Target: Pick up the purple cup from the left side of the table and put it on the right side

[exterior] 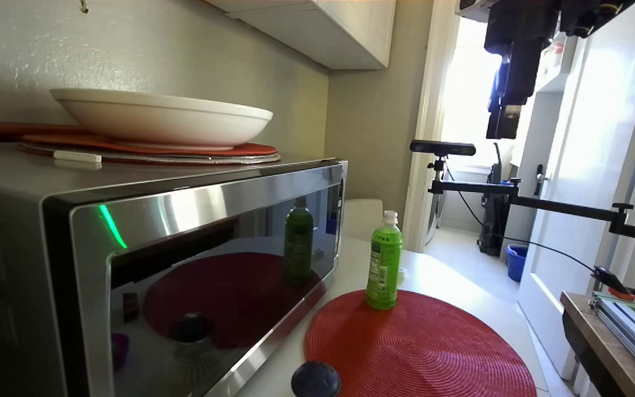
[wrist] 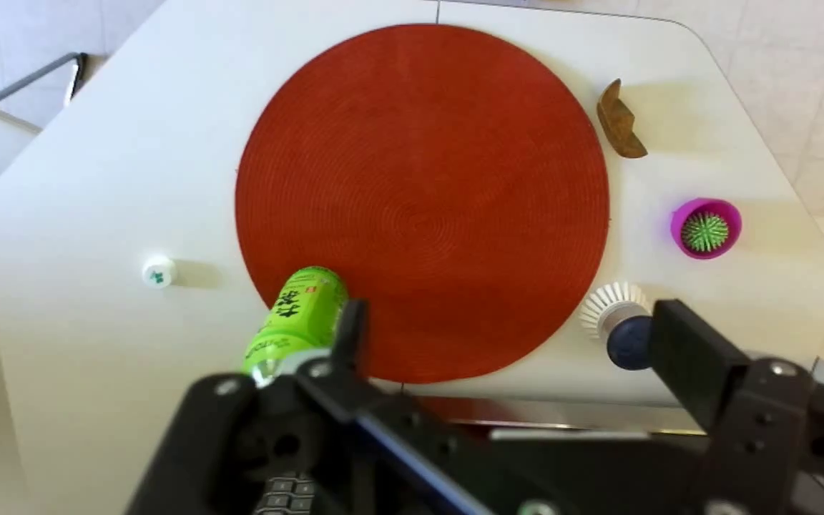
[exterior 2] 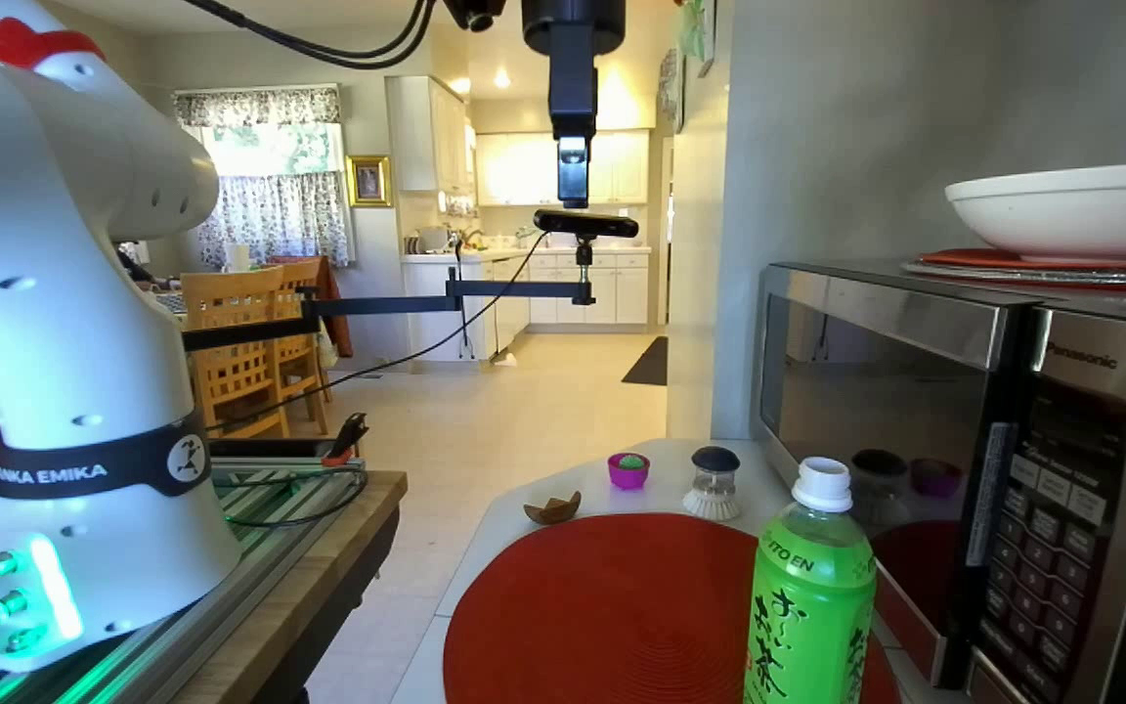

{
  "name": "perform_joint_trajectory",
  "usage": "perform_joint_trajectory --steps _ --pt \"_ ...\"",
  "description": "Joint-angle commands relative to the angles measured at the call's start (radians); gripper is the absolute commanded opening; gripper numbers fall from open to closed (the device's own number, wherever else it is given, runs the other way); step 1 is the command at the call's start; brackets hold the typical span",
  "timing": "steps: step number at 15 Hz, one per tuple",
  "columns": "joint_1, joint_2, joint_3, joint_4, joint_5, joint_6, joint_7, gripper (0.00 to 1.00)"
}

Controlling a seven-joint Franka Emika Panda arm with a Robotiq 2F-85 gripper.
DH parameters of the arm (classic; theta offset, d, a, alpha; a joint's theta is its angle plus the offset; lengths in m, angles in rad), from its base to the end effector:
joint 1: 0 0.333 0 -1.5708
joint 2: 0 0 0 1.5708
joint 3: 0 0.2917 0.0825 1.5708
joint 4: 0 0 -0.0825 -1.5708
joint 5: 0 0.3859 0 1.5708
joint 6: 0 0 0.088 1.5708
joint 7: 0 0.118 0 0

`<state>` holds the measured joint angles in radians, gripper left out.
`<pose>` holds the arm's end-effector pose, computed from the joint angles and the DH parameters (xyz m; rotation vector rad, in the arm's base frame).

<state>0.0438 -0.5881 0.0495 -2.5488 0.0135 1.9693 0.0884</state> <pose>0.3825 0.0364 0.4336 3.1273 -0.0133 0.0147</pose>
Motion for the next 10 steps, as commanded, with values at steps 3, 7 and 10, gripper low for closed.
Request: perform_joint_trajectory --steps 3,7,10 --pt "0.056 0.062 0.081 -0.071 0.091 0.187 0.094 1.00" --pt "0.091 0.154 0.134 -0.089 0.089 0.329 0.120 1.00" --pt "0.128 0.243 0.151 -0.081 0.106 0.403 0.100 1.00"
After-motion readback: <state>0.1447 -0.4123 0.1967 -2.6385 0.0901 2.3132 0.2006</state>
